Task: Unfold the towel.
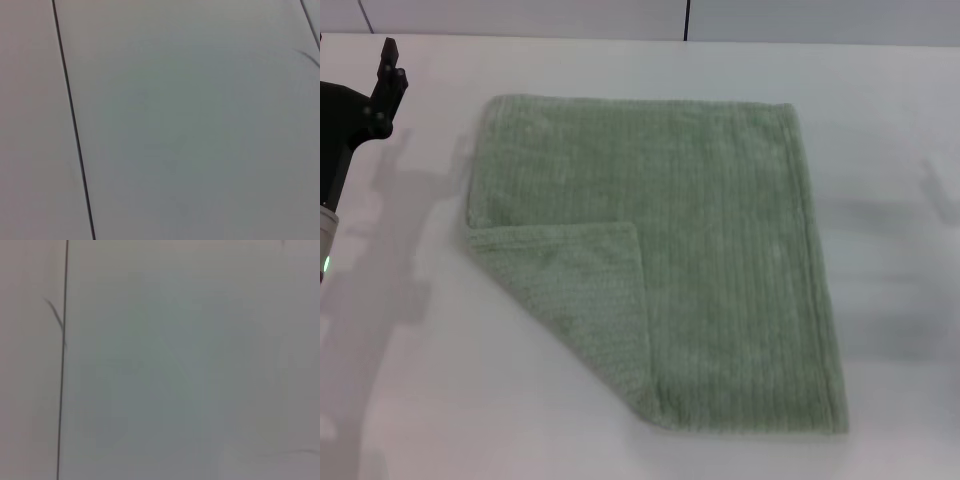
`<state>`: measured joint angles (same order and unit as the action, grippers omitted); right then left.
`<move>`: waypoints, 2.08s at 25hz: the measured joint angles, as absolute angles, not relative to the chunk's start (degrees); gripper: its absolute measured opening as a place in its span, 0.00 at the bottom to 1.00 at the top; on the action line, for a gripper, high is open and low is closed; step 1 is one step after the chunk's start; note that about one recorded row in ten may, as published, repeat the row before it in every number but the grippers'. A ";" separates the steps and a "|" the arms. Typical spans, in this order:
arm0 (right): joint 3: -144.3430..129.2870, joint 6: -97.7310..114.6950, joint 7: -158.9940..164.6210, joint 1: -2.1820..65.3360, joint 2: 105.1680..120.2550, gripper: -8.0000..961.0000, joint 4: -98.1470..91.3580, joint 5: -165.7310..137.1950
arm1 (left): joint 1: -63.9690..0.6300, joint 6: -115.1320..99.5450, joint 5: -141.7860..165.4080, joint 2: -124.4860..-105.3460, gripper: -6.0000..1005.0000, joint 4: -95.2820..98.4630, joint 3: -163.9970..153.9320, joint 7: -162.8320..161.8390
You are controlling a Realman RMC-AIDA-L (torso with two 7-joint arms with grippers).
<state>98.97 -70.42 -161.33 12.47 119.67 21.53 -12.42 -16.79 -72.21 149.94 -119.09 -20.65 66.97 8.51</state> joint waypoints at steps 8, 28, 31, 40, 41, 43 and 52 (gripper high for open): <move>98.87 -71.18 -161.45 12.63 119.70 0.82 21.46 -12.57 | -16.78 -72.75 150.28 -118.88 0.75 -19.98 65.61 8.58; 95.97 -26.48 -73.10 13.35 116.44 0.41 70.72 -84.74 | -18.87 -67.50 149.71 -118.60 0.75 -23.36 66.43 5.17; 98.14 -32.14 -50.97 17.73 115.42 0.28 72.87 -104.62 | -16.97 -52.42 150.69 -117.13 0.75 -35.62 66.64 5.05; 103.98 -49.69 -26.73 32.41 117.04 0.02 69.71 -136.87 | -12.69 -8.04 157.10 -112.78 0.75 -68.90 69.30 5.13; 104.03 -50.53 -26.54 33.21 117.02 0.02 69.14 -137.48 | -12.22 8.53 158.34 -112.61 0.75 -79.54 71.12 5.84; 104.07 -51.46 -26.44 34.32 116.88 0.01 68.33 -137.96 | -12.31 17.04 158.35 -112.62 0.75 -84.45 71.90 7.42; 105.01 -52.13 -28.61 36.01 116.52 0.01 67.21 -139.46 | -12.34 40.59 158.49 -118.37 0.76 -96.86 78.42 20.45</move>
<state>105.01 -52.13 -28.61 36.01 116.52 67.21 -139.46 -12.34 40.59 158.49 -118.37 -96.86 78.42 20.45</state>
